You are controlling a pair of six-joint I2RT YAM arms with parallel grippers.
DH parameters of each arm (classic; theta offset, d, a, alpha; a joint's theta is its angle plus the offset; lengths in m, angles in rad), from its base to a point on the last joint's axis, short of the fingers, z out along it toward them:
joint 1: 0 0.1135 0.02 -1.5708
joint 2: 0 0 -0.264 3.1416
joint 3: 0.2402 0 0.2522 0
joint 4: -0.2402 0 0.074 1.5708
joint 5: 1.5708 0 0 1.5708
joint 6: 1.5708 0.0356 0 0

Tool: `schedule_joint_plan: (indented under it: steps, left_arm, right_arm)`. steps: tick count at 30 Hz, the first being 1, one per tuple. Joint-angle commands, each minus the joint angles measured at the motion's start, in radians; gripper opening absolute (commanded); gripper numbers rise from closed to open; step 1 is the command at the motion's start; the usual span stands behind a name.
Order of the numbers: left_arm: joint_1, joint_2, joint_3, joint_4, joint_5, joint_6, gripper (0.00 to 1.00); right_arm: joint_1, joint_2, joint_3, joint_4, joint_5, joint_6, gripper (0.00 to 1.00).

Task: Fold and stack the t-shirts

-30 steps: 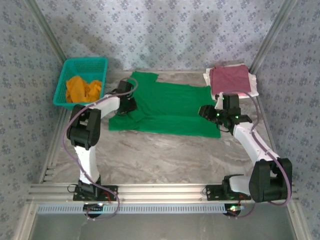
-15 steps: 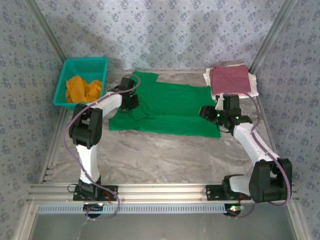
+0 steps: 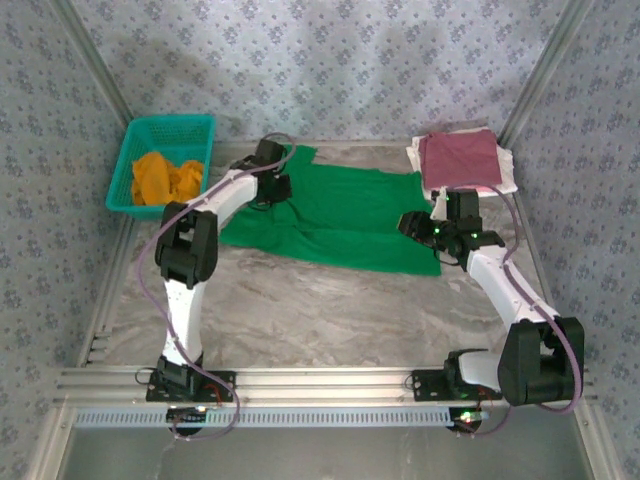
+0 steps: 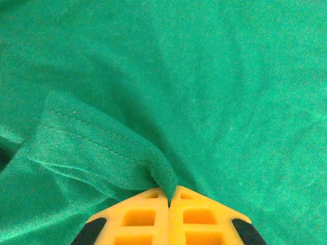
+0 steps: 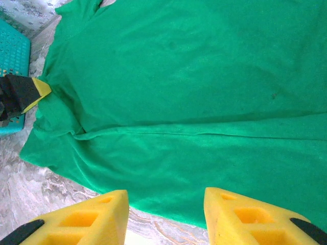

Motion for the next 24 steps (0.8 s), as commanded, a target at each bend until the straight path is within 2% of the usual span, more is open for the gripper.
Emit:
schedule_joint_plan:
  steps: [1,4,8,9,11,12,14,17,21,24]
  left_arm:
    - [-0.001,-0.011,0.003,-0.039,-0.025,0.016,0.0]
    - [0.002,-0.017,-0.012,-0.029,-0.035,0.019,0.0]
    - [0.0,0.02,0.059,-0.048,-0.021,0.022,0.0]
    - [-0.001,0.032,0.084,-0.051,-0.02,0.026,0.04]
    - [-0.001,0.059,0.134,-0.078,-0.024,0.032,0.28]
    - [-0.002,0.066,0.158,-0.094,-0.024,0.038,0.35]
    - [-0.012,0.038,0.15,-0.087,-0.041,0.057,0.37]
    - [-0.021,-0.084,0.047,-0.027,-0.057,0.071,0.44]
    - [0.003,-0.316,-0.218,0.081,-0.071,0.065,0.53]
    - [0.034,-0.448,-0.387,0.076,-0.065,0.051,0.53]
  right_arm:
    - [-0.008,-0.016,-0.001,0.0,-0.02,0.013,0.46]
    - [-0.008,-0.014,-0.003,0.004,-0.023,0.013,0.46]
    - [-0.008,-0.007,0.003,0.003,-0.029,0.012,0.47]
    - [-0.008,-0.008,0.005,0.003,-0.031,0.012,0.47]
    - [-0.008,-0.005,0.009,0.001,-0.035,0.012,0.47]
    - [-0.006,-0.005,0.011,0.001,-0.038,0.012,0.47]
    - [-0.007,-0.005,0.013,-0.003,-0.039,0.011,0.47]
    - [-0.005,-0.005,0.009,-0.002,-0.038,0.008,0.48]
    - [-0.001,-0.003,-0.012,0.004,-0.048,0.001,0.48]
    - [0.031,-0.004,-0.031,0.011,-0.052,-0.032,0.47]
